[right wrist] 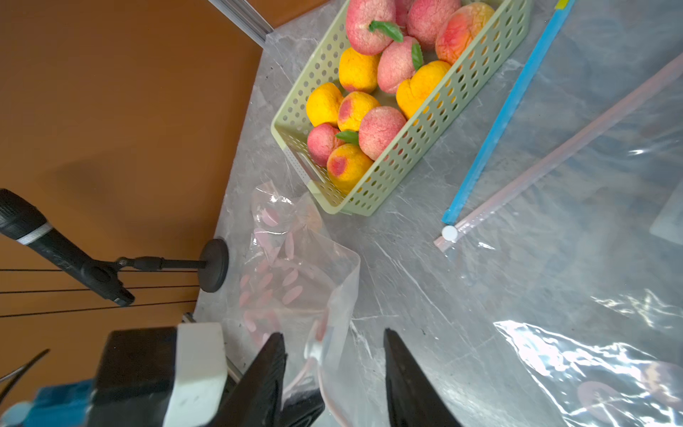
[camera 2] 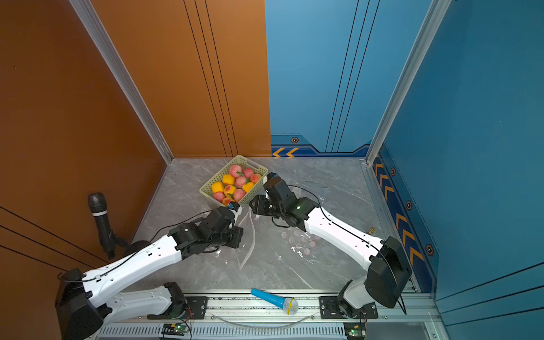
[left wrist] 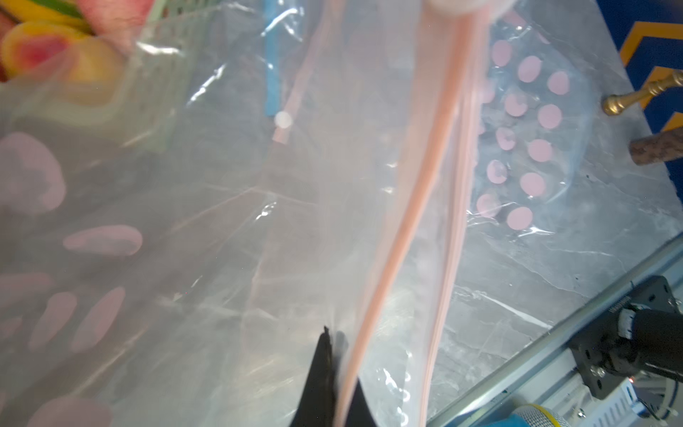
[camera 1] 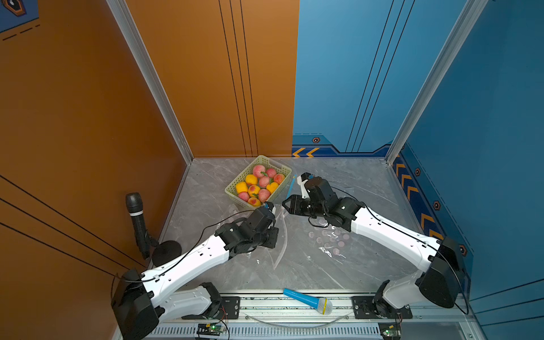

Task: Place the peach in a zip-top bag and seal the zipper
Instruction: Open the zipper food storage bag, then pick up the peach from the basket.

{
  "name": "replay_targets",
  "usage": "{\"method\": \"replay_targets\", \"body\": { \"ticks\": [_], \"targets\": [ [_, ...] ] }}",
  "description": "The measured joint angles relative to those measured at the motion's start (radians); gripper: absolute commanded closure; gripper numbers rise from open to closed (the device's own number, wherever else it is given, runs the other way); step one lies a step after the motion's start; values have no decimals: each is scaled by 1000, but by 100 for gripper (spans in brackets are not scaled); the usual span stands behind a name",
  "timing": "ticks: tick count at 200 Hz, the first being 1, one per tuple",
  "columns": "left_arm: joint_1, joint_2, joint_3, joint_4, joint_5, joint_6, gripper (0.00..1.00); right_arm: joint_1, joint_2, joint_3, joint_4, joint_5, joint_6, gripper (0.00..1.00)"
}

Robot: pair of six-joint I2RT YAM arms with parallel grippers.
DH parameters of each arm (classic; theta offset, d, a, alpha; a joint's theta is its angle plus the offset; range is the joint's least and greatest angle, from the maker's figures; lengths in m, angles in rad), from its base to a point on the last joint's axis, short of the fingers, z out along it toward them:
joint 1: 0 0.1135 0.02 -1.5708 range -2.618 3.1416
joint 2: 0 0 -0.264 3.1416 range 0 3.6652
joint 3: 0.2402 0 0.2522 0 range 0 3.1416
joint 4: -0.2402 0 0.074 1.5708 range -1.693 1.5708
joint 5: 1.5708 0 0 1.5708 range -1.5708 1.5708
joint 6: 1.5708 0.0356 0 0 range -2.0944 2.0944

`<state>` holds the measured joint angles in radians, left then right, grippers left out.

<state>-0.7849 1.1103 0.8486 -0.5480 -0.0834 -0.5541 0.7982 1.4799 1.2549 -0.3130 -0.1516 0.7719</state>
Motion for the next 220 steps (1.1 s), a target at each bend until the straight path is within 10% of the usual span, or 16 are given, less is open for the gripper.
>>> {"method": "replay_targets", "body": {
  "ticks": [76,220],
  "targets": [
    [111,-269,-50,-52,-185,-118,100,-76,51,151,-8,-2,-100,46],
    [416,-269,-63,-100,-148,-139,100,-31,907,980,-347,99,-546,41]
  ]
}}
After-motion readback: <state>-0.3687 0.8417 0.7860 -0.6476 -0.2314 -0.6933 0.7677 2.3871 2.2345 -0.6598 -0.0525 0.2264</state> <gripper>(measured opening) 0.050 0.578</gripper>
